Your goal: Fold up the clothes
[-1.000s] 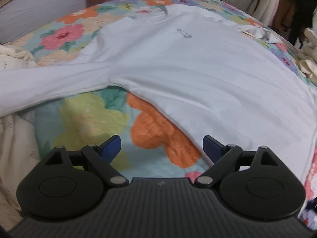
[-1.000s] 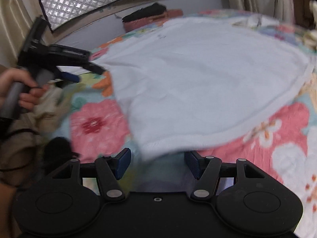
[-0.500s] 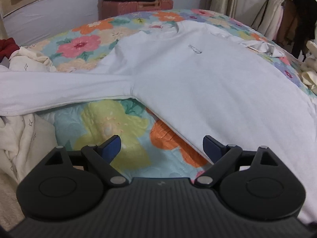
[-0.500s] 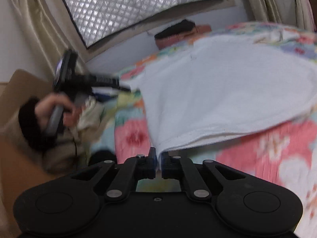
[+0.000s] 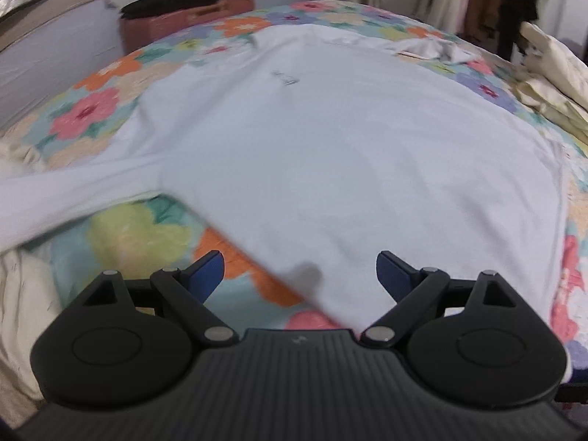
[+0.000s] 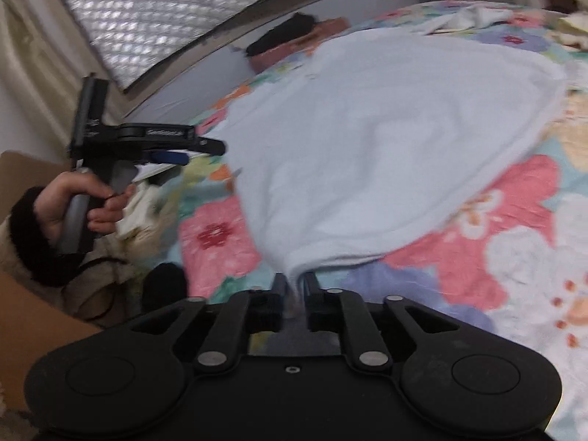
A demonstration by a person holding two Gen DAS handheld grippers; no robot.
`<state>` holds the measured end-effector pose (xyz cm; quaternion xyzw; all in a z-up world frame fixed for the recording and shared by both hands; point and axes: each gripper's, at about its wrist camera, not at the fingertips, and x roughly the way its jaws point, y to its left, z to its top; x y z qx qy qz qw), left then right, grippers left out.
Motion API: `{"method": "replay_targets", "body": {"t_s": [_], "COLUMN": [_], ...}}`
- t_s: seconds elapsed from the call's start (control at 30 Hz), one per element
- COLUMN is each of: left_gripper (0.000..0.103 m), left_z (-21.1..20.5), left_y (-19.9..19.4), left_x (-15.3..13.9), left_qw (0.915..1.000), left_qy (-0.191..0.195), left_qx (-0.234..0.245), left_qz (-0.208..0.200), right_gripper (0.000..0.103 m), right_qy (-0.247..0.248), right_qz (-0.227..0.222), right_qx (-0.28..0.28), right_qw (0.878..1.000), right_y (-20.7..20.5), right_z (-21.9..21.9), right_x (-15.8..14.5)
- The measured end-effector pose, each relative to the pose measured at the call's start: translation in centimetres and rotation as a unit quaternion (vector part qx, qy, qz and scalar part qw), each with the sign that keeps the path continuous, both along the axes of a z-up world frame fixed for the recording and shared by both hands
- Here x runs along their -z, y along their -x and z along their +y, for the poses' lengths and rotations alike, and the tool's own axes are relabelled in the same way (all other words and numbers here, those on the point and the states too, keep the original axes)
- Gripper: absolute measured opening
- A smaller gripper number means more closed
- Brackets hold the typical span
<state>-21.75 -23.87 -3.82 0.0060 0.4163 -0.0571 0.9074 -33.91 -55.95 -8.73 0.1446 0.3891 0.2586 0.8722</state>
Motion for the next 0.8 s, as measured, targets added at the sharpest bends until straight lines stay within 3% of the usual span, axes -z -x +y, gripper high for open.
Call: {"method": "replay_targets", "body": {"t_s": [0.1, 0.2, 0.33, 0.37, 0.43, 0.53, 0.6, 0.67, 0.8], "left_gripper": [0.090, 0.090, 0.090, 0.090, 0.093, 0.094, 0.094, 0.094, 0.096], "left_z": [-2.4, -4.7, -6.8, -7.0, -7.8, -8.5, -9.2, -10.2, -12.8], "left_y": [-0.8, -1.9, -3.8, -4.5, -5.6, -7.5, -8.7, -9.9, -13.3], "left_x": [-1.7, -4.2, -8.3, -9.4, -11.4, -13.9, -15.6, -17.4, -19.1], "left_qw": [0.9994, 0.9954, 0.9868, 0.9860, 0.9826, 0.9711, 0.9628, 0.9613, 0.9746], "left_qy": [-0.002, 0.006, 0.008, -0.004, -0.063, -0.158, -0.196, -0.201, -0.139], "left_qx": [0.032, 0.095, 0.161, 0.166, 0.175, 0.179, 0.186, 0.188, 0.171], "left_qz": [-0.010, -0.013, 0.009, 0.013, 0.001, -0.001, -0.001, -0.007, -0.040], "right_gripper": [0.042, 0.044, 0.049, 0.051, 0.061, 0.061, 0.061, 0.061, 0.061], "right_qy": [0.004, 0.028, 0.057, 0.060, 0.054, 0.055, 0.064, 0.073, 0.083], "right_qz": [-0.021, -0.031, 0.007, 0.014, 0.031, 0.074, 0.101, 0.136, 0.147], "right_qx": [0.059, 0.126, 0.215, 0.207, 0.186, 0.185, 0.160, 0.143, 0.144], "right_qw": [0.998, 0.991, 0.975, 0.976, 0.981, 0.978, 0.980, 0.978, 0.975], "right_y": [-0.2, -2.0, -7.5, -9.2, -12.4, -16.1, -18.4, -20.8, -24.4], "right_z": [-2.0, -4.6, -9.2, -10.0, -11.3, -12.3, -12.6, -13.0, -13.6], "right_x": [-1.3, -3.9, -8.9, -10.0, -11.6, -12.9, -13.9, -15.1, -17.8]}}
